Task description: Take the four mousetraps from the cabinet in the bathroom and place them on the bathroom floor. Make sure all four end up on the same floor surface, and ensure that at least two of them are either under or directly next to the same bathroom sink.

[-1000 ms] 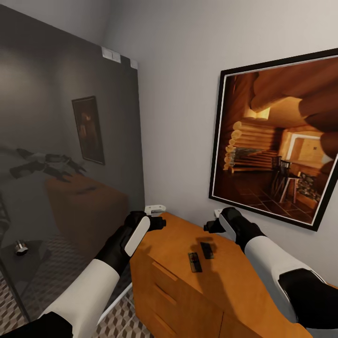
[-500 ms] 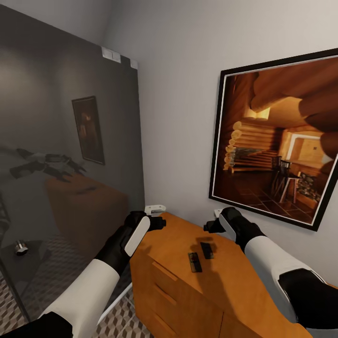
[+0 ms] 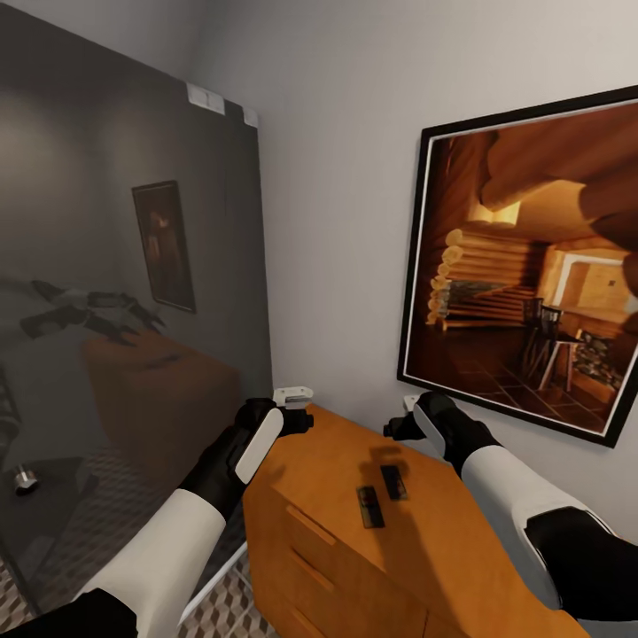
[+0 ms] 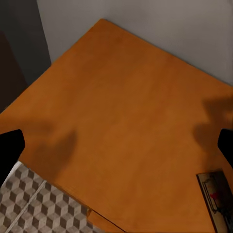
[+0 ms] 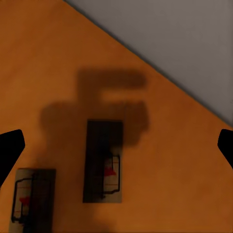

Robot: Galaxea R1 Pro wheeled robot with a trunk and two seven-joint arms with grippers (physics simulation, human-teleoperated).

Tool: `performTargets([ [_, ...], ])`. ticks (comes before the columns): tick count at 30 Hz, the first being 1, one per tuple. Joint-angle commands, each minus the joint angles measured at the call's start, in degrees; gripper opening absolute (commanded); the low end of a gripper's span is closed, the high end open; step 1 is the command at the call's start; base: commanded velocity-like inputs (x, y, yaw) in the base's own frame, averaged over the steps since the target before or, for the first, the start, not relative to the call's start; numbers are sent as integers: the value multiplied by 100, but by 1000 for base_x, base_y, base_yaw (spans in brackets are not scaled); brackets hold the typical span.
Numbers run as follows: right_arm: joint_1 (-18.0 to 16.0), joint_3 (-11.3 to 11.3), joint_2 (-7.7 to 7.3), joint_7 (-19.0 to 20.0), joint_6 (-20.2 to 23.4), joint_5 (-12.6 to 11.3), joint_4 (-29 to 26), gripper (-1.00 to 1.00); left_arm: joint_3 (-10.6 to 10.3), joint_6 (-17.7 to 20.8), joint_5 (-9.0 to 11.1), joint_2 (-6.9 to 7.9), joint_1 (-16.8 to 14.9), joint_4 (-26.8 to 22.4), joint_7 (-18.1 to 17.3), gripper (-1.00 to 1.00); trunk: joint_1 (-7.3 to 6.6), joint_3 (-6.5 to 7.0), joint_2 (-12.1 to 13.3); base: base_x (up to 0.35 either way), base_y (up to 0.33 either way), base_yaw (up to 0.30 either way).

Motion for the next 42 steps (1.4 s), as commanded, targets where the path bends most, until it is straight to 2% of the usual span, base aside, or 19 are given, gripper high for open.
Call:
performTargets([
  [1,-2,48,-5,-24,25,-50,-8,100,-7,8,58,0,-2,-3,55,100,3,-3,-5,50,0,0],
  [42,1,33,10,-24,49,-76,291,100,-7,8,58,0,-2,-3,55,100,3,-3,-5,5,0,0],
])
